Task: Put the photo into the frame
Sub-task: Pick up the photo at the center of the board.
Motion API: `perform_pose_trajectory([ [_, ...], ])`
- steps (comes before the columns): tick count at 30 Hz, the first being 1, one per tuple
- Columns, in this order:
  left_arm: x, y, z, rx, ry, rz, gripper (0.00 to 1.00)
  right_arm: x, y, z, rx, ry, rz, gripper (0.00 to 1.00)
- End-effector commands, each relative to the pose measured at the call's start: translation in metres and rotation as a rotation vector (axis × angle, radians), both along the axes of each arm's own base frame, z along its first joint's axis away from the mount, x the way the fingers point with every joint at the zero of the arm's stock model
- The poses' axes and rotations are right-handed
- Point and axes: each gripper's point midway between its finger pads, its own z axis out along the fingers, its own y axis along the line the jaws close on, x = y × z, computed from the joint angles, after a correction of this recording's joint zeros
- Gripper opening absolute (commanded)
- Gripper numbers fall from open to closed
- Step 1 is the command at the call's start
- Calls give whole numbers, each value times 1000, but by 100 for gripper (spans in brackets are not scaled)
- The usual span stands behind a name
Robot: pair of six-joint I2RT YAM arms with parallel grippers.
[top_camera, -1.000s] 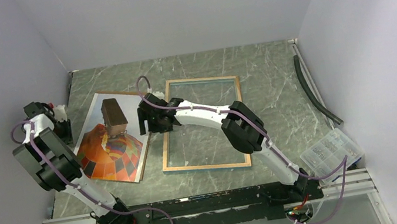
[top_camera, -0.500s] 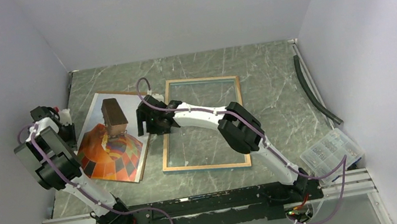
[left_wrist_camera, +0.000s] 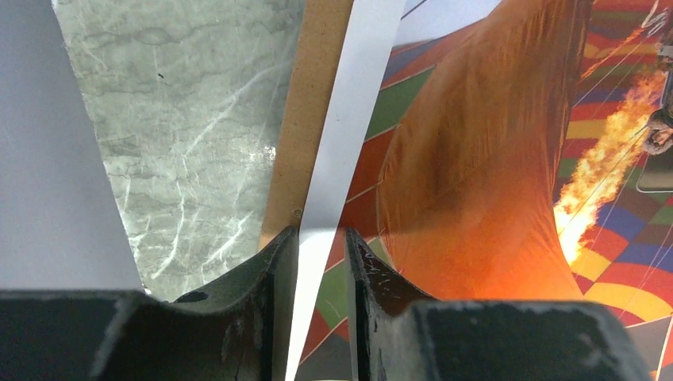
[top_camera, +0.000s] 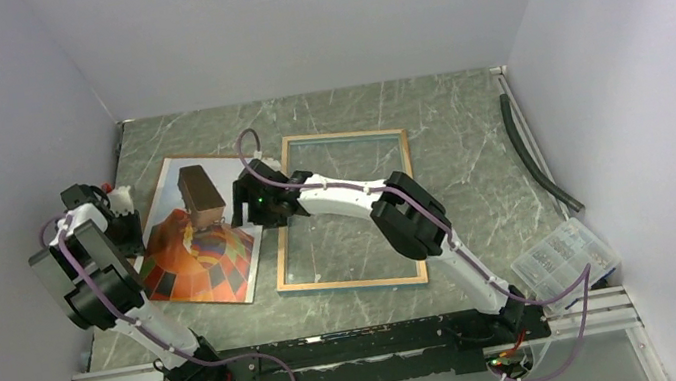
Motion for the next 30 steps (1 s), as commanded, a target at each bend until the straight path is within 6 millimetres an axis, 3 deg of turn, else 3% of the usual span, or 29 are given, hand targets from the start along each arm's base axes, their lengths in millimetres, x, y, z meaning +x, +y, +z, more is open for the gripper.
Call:
perform_pose_trajectory([
  [1, -21, -37, -4, -149, 48, -23, 31, -5, -9, -17, -6, 53, -23, 82],
  [7, -24, -43, 2, -156, 37, -37, 31, -7, -12, -9, 49, 77, -40, 80],
  [16, -32, -46, -21, -168, 80, -43, 29, -13, 0, 29, 268, 111, -14, 77],
  [30, -37, -48, -28, -168, 94, -56, 28, -16, 6, 68, 379, 63, 25, 74],
])
